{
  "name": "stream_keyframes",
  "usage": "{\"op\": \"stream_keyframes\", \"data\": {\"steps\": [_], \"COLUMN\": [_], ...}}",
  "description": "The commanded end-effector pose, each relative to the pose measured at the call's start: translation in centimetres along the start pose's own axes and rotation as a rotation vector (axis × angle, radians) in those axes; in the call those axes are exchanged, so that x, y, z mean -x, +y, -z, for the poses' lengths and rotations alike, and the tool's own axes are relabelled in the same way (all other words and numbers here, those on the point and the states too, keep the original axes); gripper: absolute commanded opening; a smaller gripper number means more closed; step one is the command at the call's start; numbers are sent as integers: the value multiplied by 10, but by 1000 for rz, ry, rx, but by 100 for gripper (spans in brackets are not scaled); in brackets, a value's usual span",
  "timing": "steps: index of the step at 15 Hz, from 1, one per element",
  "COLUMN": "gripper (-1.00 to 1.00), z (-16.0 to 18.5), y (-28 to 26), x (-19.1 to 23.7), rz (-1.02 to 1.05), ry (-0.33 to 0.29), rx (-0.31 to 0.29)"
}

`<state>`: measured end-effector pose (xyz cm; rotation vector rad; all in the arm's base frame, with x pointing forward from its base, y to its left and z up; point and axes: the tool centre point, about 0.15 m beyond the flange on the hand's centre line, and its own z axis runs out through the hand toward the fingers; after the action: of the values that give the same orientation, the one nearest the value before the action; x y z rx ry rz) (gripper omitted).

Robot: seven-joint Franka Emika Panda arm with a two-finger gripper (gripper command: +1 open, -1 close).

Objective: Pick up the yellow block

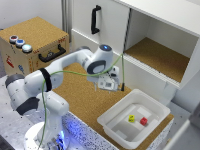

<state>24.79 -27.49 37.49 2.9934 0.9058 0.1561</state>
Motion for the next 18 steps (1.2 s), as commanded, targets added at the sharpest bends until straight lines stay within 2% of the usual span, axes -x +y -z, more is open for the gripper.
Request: {"op": "stream_keyframes", "data": {"steps": [1, 7, 14, 17, 18], "gripper": [100, 100, 100, 100, 100], "z": [-26, -70, -111, -128, -131], "y": [83, 130, 166, 166, 166], "x": [38, 30, 17, 15, 12], "rz": [32, 114, 75, 89, 99], "ry": [42, 14, -19, 15, 67], "rx": [-102, -155, -132, -117, -124]}}
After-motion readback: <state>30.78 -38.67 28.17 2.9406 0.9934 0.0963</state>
